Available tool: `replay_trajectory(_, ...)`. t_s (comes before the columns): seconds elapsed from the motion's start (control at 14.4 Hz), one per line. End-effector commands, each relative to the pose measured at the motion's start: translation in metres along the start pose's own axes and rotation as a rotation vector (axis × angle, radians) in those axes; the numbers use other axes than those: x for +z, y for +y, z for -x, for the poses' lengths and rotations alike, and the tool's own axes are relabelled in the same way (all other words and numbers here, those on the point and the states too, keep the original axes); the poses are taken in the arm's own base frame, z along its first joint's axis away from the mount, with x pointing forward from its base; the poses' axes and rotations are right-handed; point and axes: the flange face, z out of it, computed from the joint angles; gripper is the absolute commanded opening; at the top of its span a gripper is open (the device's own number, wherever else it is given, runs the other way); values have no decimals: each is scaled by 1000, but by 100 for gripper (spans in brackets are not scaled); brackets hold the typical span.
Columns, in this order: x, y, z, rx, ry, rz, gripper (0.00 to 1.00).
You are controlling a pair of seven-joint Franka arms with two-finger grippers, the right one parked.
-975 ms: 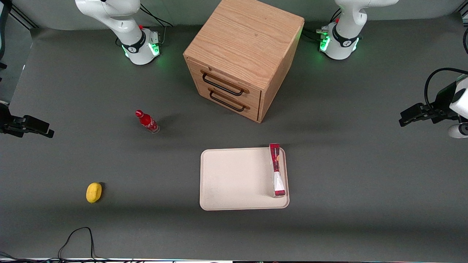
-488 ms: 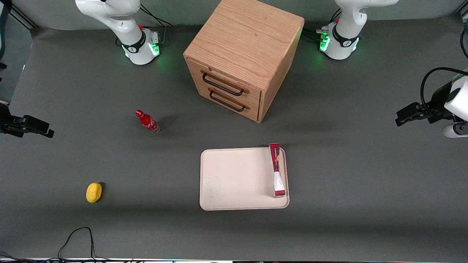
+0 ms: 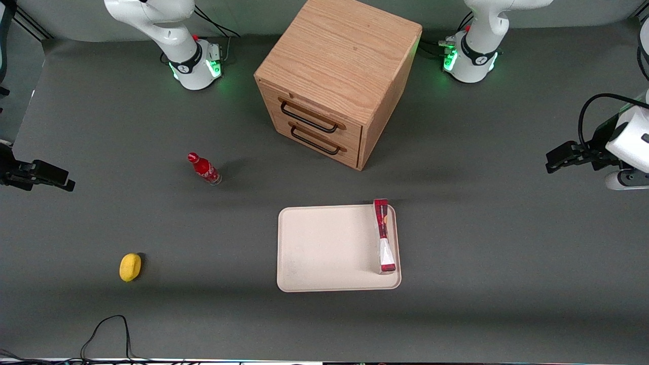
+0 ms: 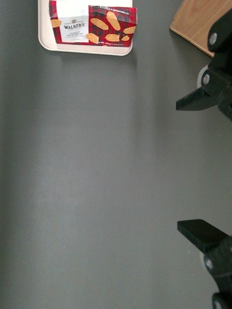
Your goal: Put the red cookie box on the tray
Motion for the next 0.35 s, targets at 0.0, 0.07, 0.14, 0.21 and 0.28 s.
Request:
replay_trajectory(0.0,-1,0,2,39,-16,-16,100)
replay_trajectory(0.07,-2,0,2,39,-13,-15,100)
replay_trajectory(0.14,-2,-1,3,39,-14,-16,100)
replay_trajectory(0.21,-2,-1,3,39,-14,-16,100)
replay_trajectory(0.28,-2,-1,3,41,-14,-15,100)
